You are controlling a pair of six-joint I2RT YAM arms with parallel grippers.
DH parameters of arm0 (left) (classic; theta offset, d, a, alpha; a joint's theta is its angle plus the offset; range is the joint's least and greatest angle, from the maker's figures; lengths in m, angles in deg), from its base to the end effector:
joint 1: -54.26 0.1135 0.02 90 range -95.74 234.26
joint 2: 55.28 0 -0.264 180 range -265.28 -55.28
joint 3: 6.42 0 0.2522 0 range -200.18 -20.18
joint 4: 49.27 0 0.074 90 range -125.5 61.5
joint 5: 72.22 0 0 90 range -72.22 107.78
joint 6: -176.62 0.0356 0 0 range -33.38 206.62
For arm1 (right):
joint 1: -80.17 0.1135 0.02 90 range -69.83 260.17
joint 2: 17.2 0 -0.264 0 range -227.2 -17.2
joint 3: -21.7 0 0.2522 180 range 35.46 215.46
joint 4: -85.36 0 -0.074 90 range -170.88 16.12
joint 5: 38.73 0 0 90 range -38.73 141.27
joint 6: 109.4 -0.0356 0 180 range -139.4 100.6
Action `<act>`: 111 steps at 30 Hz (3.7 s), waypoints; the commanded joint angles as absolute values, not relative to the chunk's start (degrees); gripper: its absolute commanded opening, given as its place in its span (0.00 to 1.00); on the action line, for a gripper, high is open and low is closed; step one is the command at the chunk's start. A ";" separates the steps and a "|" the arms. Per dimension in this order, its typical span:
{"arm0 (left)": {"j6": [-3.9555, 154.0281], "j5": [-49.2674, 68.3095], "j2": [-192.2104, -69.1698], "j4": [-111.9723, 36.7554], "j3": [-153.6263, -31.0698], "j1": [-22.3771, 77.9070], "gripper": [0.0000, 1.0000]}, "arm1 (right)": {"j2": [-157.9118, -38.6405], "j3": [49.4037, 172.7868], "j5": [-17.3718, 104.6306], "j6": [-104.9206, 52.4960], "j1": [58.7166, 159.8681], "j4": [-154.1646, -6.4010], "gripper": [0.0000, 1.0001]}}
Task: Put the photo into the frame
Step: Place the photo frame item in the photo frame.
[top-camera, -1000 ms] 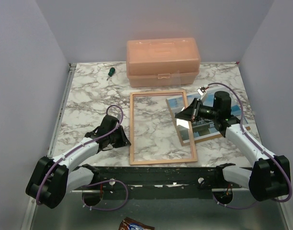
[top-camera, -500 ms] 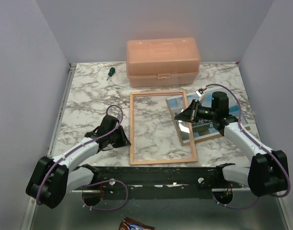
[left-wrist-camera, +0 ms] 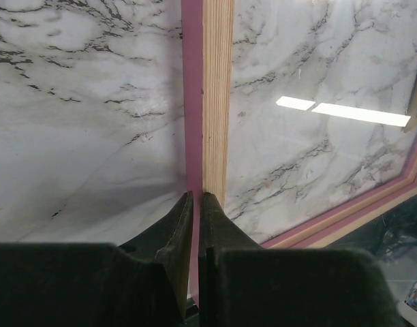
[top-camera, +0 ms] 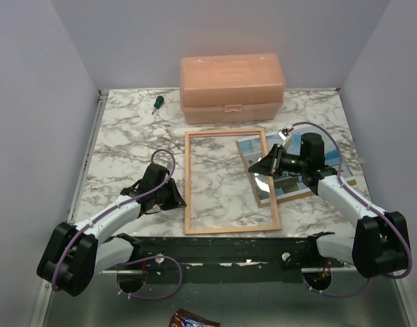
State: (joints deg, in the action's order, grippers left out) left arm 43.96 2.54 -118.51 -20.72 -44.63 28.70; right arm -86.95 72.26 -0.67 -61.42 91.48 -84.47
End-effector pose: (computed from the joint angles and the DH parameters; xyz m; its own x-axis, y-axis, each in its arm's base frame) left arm 0.1709 -0.0921 0.1554 -0.9113 -0.2889 -0.2934 -0.0822 0.8258 -0.5579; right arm 0.2401 0.0766 0.2312 -0.8885 0.2431 -0.3891 -0.2679 0.4135 0.8702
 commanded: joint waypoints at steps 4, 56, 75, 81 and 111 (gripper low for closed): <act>46.36 5.74 -120.39 -17.30 -43.30 29.20 0.10 | -86.92 71.08 -2.07 -63.68 92.20 -89.66 0.01; 47.46 4.69 -121.73 -17.31 -43.82 29.24 0.09 | -95.29 69.40 10.51 -47.48 93.40 -76.67 0.03; 47.92 4.09 -122.31 -17.41 -44.00 29.22 0.08 | -93.81 70.27 1.16 -48.05 94.08 -81.17 0.06; 47.94 4.07 -122.39 -17.49 -44.02 29.22 0.08 | -93.18 70.02 1.27 -48.35 94.62 -83.18 0.05; 48.12 3.81 -122.73 -17.54 -44.14 29.22 0.07 | -103.64 77.42 24.50 -46.17 98.65 -67.04 0.81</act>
